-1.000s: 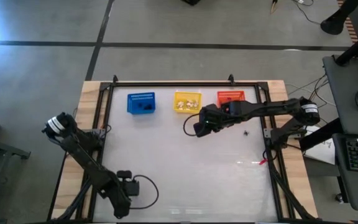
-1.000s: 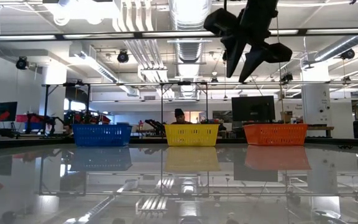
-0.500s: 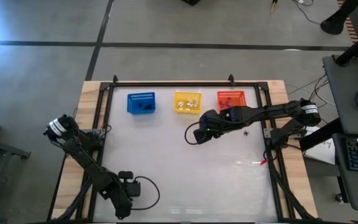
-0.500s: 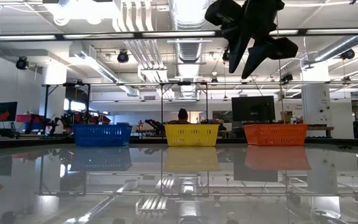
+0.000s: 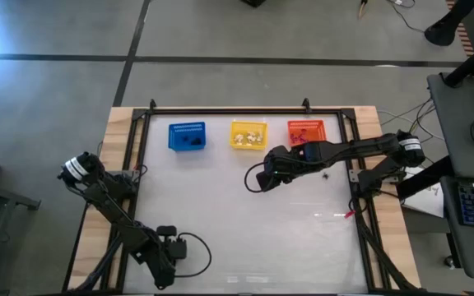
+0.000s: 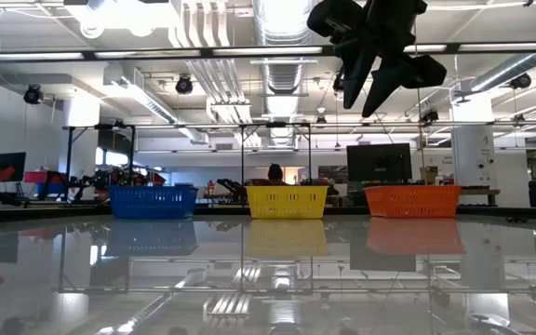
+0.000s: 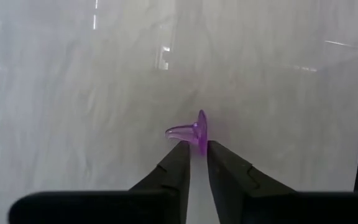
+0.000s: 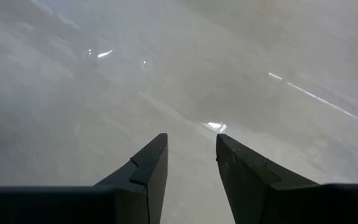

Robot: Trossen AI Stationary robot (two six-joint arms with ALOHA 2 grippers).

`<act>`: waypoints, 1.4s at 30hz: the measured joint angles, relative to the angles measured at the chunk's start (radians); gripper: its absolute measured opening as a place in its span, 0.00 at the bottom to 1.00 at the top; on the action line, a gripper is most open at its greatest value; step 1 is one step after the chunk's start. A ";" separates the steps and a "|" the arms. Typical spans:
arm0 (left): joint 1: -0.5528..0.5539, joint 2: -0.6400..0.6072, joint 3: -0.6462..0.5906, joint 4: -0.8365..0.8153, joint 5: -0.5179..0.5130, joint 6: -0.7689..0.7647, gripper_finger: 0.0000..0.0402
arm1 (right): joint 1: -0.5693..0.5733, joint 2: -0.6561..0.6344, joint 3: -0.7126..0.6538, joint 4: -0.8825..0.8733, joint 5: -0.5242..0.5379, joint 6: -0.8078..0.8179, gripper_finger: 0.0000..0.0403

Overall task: Sort Halloween decoration
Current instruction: Put the purple hat toy into the orange bin

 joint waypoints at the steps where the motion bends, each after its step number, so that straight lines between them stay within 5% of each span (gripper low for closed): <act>1: 0.001 0.000 0.000 0.002 -0.006 0.000 0.09 | 0.000 0.000 0.000 0.000 0.000 0.000 0.32; 6: 0.003 0.002 0.000 0.012 -0.039 0.035 0.01 | 0.000 0.000 0.000 0.000 -0.013 0.015 0.32; 23: 0.031 -0.043 -0.002 0.002 -0.041 0.110 0.00 | 0.006 0.000 0.000 0.004 -0.076 -0.176 0.25; 36: 0.210 -0.179 -0.002 -0.021 -0.041 0.341 0.00 | 0.112 0.000 -0.007 0.123 -0.095 -0.361 0.24; 42: 0.329 -0.252 -0.002 -0.022 -0.040 0.471 0.00 | 0.155 0.000 -0.008 0.176 0.032 -0.289 0.31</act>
